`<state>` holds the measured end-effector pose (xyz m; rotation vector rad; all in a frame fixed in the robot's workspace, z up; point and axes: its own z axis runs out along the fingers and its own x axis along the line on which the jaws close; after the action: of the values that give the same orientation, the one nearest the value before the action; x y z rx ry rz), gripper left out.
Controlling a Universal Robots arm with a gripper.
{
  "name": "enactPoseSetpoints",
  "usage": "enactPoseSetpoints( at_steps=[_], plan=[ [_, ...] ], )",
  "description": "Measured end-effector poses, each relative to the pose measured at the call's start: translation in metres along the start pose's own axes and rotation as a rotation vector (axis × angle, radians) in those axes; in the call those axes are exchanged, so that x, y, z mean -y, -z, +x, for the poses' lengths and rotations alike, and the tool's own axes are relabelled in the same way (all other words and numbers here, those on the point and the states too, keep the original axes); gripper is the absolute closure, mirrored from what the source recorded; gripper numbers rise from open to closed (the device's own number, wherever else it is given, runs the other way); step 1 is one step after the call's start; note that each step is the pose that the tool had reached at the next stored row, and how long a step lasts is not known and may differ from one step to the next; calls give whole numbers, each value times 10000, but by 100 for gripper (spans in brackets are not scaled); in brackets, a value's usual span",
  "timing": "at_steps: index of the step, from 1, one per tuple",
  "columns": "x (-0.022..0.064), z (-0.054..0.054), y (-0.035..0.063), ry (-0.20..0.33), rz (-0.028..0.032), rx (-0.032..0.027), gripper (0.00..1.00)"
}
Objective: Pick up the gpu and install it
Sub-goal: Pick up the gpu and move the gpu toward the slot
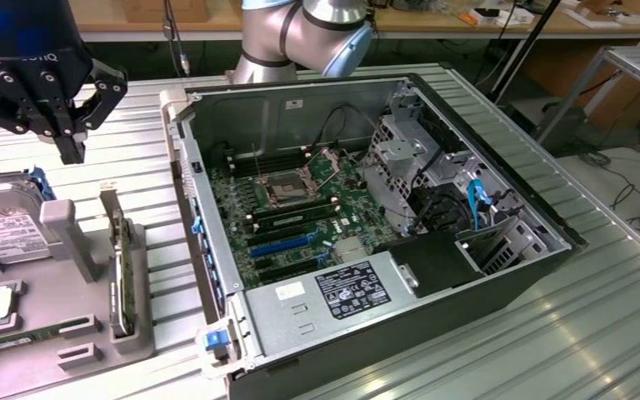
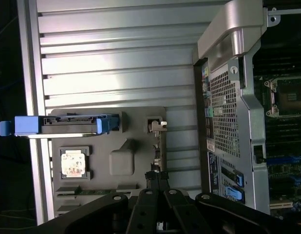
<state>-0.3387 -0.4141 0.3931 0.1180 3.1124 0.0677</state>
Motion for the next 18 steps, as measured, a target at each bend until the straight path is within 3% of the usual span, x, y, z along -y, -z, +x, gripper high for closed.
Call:
enactPoseSetpoints(
  at_steps=[8,10,11,12,18],
  plan=[
    [0,0,0,0,0,-1,89],
    [0,0,0,0,0,-1,76],
    [0,0,0,0,0,0,76],
    [0,0,0,0,1,-1,64],
    [0,0,0,0,0,-1,63]
  ],
)
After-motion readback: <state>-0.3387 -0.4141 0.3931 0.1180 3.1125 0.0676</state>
